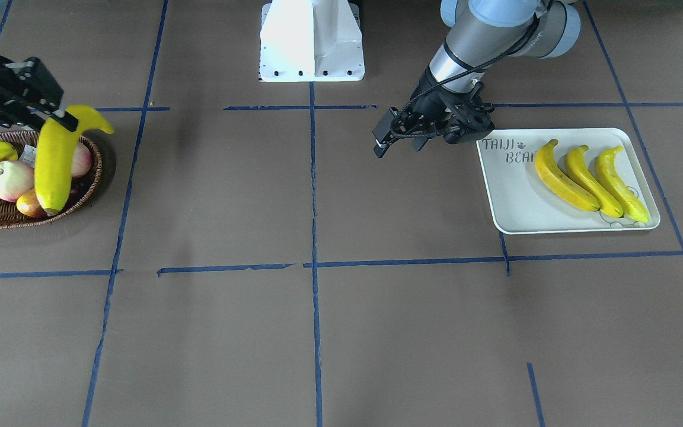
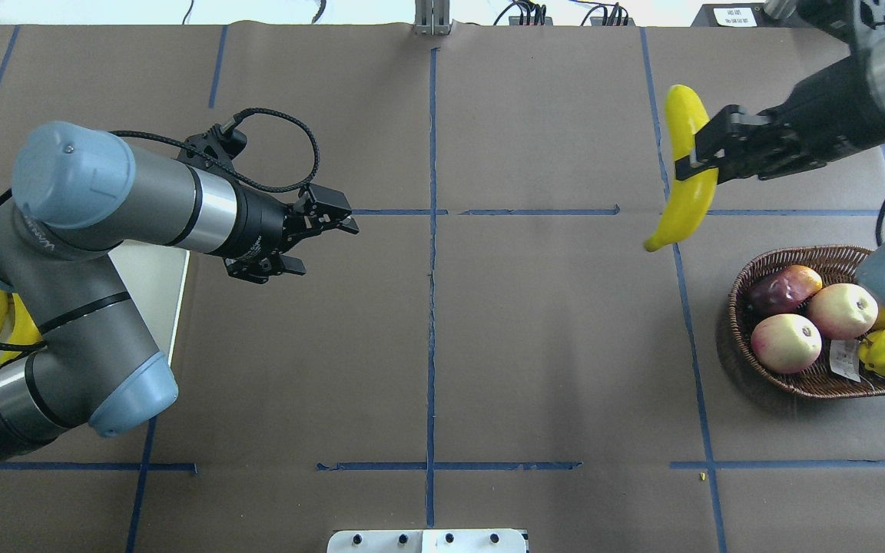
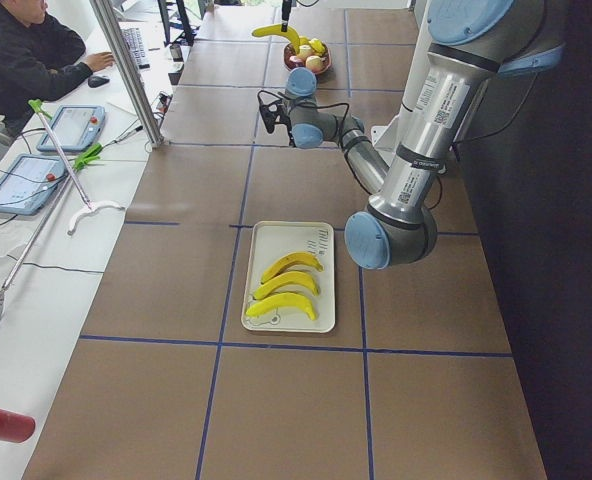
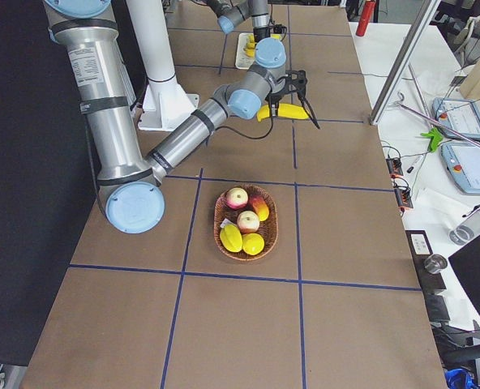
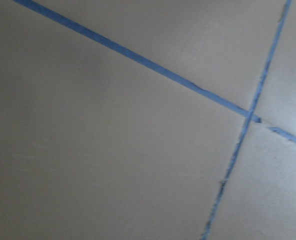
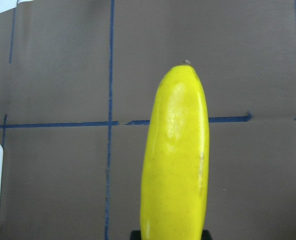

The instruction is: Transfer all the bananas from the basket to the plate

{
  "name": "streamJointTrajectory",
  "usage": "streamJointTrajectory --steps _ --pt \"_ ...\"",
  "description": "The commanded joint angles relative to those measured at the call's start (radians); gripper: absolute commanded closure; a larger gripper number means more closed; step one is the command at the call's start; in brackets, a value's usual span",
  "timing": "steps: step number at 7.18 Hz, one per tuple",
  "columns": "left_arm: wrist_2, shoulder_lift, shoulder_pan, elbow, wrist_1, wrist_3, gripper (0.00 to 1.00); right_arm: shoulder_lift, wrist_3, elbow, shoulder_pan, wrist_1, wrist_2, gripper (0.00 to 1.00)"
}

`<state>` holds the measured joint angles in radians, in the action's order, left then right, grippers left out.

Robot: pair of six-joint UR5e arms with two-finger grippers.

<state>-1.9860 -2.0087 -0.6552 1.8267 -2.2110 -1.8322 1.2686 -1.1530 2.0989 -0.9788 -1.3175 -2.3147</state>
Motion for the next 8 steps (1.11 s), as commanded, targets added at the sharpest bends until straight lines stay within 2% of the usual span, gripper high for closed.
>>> streamJointTrajectory --steps 1,4,5,6,8 --pt "0.021 -0.018 0.002 -0.044 -0.182 -0.085 0.00 -0.096 -0.177 0.056 0.249 0.001 0.260 0.99" --pt "0.021 -0.025 0.002 -0.047 -0.269 -0.168 0.00 -0.117 -0.214 0.087 0.538 0.026 0.527 0.98" --pt "0.021 -0.047 0.002 -0.047 -0.269 -0.192 0.00 -0.104 -0.215 0.069 0.655 0.103 0.658 0.98" --pt "0.021 -0.064 0.002 -0.047 -0.269 -0.202 0.00 -0.110 -0.215 0.047 0.701 0.130 0.713 0.98" --pt "0.016 -0.064 0.034 -0.049 -0.303 -0.190 0.00 -0.118 -0.215 0.039 0.718 0.132 0.713 0.98"
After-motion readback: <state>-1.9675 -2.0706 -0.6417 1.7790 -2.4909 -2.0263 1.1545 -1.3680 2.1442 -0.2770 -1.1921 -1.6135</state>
